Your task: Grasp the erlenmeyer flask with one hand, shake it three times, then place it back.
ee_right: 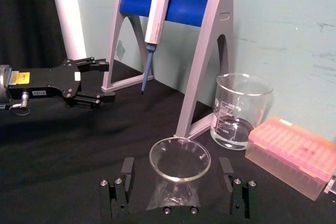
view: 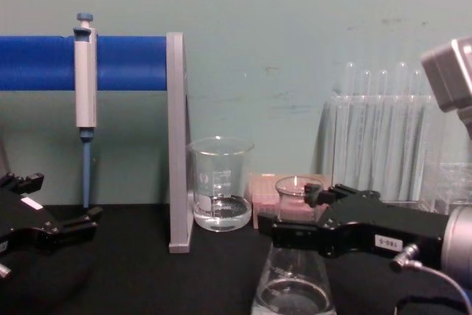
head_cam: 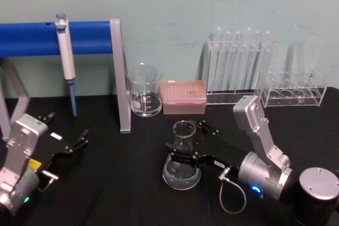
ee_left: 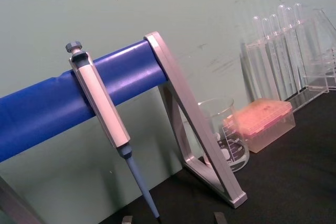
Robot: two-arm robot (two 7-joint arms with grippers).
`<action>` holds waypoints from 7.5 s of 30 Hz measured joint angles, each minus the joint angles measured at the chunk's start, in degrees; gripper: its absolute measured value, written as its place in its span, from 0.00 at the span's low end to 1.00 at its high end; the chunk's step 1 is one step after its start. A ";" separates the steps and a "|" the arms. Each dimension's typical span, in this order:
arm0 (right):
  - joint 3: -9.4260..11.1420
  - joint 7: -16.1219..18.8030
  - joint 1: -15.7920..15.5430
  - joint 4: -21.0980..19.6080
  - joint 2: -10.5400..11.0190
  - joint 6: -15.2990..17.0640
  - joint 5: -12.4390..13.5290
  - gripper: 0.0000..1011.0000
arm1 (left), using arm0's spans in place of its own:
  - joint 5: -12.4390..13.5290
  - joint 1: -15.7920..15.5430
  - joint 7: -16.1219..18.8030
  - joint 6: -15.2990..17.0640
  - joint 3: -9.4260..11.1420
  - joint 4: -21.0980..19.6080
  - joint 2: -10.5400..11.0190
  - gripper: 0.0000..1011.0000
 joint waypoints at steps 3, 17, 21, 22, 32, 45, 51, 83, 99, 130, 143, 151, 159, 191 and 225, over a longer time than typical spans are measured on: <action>-0.22 0.12 0.43 0.57 -0.21 -0.17 0.00 0.99 | 0.00 0.00 0.00 0.00 0.00 0.00 0.00 0.99; -0.81 0.33 1.26 1.51 -0.47 -0.16 0.09 0.99 | 0.00 0.00 0.00 0.00 0.00 0.00 0.00 0.99; -0.88 0.24 1.39 1.77 -0.56 -0.18 0.06 0.99 | 0.00 0.00 0.00 0.00 0.00 0.00 0.00 0.99; -0.91 0.18 1.45 1.84 -0.59 -0.18 0.04 0.99 | 0.00 0.00 0.00 0.00 0.00 0.00 0.00 0.99; -1.01 -0.03 1.55 1.91 -0.59 -0.11 -0.15 0.99 | 0.00 0.00 0.00 0.00 0.00 0.00 0.00 0.99; -0.96 -0.02 1.52 1.90 -0.57 -0.08 -0.14 0.99 | 0.00 0.00 0.00 0.00 0.00 0.00 0.00 0.99; -0.92 -0.02 1.50 1.89 -0.57 -0.08 -0.14 0.94 | 0.00 0.00 0.00 0.00 0.00 0.00 0.00 0.99; -0.88 0.13 1.42 1.85 -0.57 -0.32 0.01 0.45 | 0.00 0.00 0.00 0.00 0.00 0.00 0.00 0.99; 0.49 -1.38 1.42 -1.25 -0.34 1.06 1.18 0.45 | 0.00 0.00 0.00 0.00 0.00 0.00 0.00 0.99; 1.69 -3.03 4.48 -7.98 1.45 5.85 2.53 0.45 | 0.00 0.00 0.00 0.00 0.00 0.00 0.00 0.99; 1.78 -5.51 4.30 -8.36 1.17 6.19 1.39 0.45 | 0.00 0.00 0.00 0.00 0.00 0.00 0.00 0.99; 2.26 -6.36 3.93 -8.14 0.45 6.49 0.82 0.45 | 0.00 0.00 0.00 0.00 0.00 0.00 0.00 0.99; 2.45 -6.28 3.71 -8.12 0.21 6.66 0.62 0.45 | 0.00 0.00 0.00 0.00 0.00 0.00 0.00 0.99; -2.59 -1.03 5.62 -7.46 -1.92 6.09 2.93 0.45 | 0.00 0.00 0.00 0.00 0.00 0.00 0.00 0.99; 0.60 -7.48 3.12 -9.57 0.65 5.97 2.17 0.45 | 0.00 0.00 0.00 0.00 0.00 0.00 0.00 0.99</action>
